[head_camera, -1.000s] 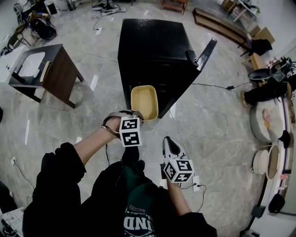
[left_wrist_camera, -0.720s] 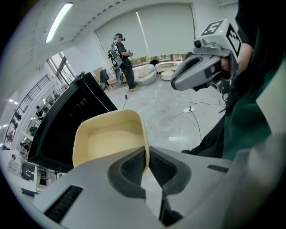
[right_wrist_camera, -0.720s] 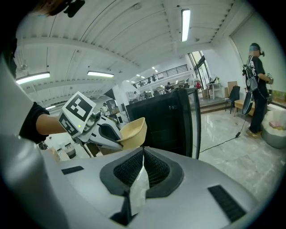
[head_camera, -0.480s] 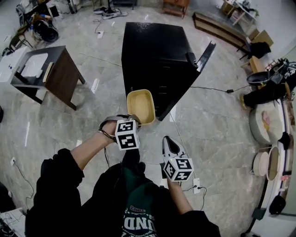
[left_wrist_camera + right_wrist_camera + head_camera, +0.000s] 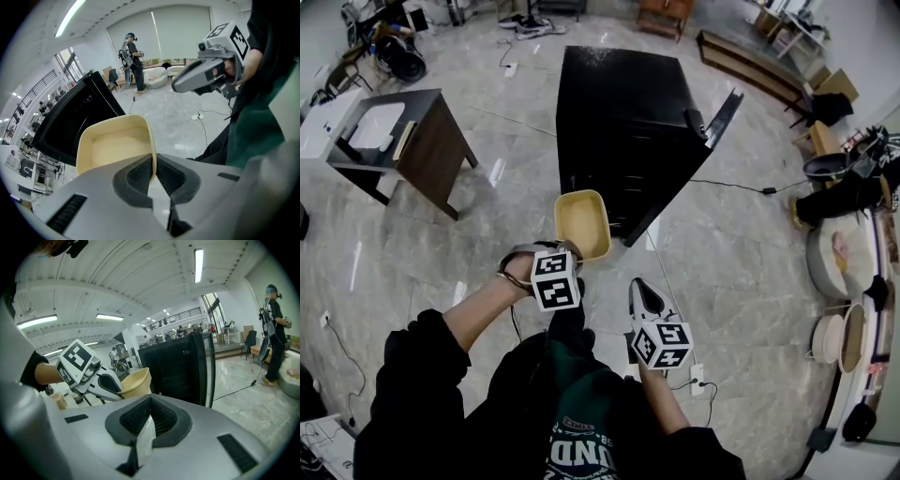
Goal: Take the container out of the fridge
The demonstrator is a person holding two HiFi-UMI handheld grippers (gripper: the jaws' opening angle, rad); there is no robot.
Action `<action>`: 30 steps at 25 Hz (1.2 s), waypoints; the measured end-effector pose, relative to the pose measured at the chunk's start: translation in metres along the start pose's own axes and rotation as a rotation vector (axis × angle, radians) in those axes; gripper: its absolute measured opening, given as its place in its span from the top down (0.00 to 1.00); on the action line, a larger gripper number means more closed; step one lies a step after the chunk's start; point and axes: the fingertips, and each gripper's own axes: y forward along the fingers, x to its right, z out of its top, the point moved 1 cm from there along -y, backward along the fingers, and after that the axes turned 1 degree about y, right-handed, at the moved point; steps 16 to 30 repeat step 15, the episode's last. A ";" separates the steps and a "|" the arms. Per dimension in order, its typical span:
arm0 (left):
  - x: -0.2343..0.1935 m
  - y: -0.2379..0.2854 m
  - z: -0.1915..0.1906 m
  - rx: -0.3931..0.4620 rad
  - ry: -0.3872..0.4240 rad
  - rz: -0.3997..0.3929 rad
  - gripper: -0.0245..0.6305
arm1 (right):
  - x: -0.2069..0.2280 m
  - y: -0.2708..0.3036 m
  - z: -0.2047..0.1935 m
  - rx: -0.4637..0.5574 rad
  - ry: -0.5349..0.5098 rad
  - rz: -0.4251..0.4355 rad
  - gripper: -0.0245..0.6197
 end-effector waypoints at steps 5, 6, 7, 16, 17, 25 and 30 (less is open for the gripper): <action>0.003 0.000 -0.003 -0.002 -0.010 -0.006 0.93 | -0.004 0.002 -0.002 -0.005 0.003 0.009 0.91; 0.004 0.001 -0.004 -0.002 -0.011 -0.008 0.93 | -0.004 0.003 -0.002 -0.007 0.004 0.009 0.91; 0.004 0.001 -0.005 -0.004 -0.012 -0.009 0.93 | -0.004 0.004 -0.003 -0.009 0.005 0.009 0.91; 0.001 0.003 -0.017 -0.011 -0.029 -0.022 0.93 | -0.009 0.013 -0.003 -0.018 0.012 0.015 0.91; 0.001 0.003 -0.017 -0.011 -0.029 -0.022 0.93 | -0.009 0.013 -0.003 -0.018 0.012 0.015 0.91; 0.001 0.003 -0.017 -0.011 -0.029 -0.022 0.93 | -0.009 0.013 -0.003 -0.018 0.012 0.015 0.91; 0.001 0.003 -0.017 -0.011 -0.029 -0.022 0.93 | -0.009 0.013 -0.003 -0.018 0.012 0.015 0.91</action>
